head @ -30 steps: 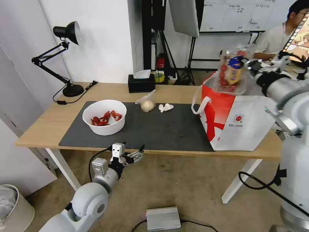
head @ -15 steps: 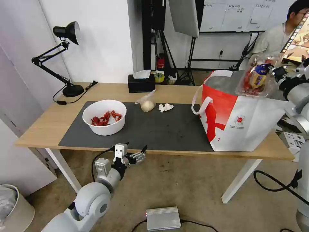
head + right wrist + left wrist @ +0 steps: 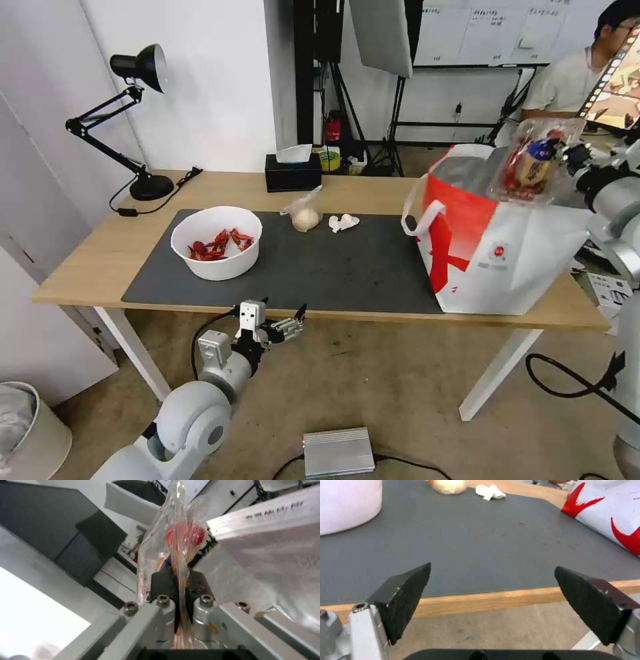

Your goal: Pick up the trash from the table and place it into the takeout bag.

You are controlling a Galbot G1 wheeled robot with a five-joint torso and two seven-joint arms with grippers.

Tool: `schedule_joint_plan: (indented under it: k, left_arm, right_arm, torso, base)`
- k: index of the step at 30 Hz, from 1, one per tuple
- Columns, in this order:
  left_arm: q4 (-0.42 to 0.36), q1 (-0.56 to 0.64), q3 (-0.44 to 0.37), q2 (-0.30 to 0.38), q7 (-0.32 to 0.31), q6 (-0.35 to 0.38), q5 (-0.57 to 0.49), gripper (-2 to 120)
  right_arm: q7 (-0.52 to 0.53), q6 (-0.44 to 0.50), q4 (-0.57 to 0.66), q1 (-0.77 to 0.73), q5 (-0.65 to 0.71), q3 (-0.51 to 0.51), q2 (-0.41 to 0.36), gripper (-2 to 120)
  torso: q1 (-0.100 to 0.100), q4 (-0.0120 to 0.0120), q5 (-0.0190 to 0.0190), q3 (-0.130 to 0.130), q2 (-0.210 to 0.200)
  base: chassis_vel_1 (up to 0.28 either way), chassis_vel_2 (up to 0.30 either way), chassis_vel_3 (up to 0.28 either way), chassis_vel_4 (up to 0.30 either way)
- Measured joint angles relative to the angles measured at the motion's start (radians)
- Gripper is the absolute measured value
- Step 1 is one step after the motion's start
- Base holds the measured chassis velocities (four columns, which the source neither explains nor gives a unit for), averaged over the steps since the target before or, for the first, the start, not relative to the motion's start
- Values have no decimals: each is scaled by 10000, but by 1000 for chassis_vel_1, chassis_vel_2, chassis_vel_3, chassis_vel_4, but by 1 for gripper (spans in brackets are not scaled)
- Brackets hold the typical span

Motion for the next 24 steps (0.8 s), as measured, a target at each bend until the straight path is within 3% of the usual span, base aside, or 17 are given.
schedule_joint_plan:
  k: [14,18,24]
  left_arm:
    - [-1,78,0,-113,-4,-8,61,100]
    - [-14,132,-43,-120,-5,-12,74,100]
    - [-47,220,-86,-119,-9,-22,85,100]
  right_arm:
    - [-168,390,-395,253,-126,-136,-12,2]
    - [-813,443,-429,172,-807,-338,93,2]
    - [-2771,913,-503,-32,-3241,-742,286,2]
  torso:
    - [0,-1,-1,0,0]
    - [0,0,0,0,0]
    - [0,0,-1,0,0]
  base:
    - [0,0,0,0]
    - [0,0,0,0]
    - [0,0,0,0]
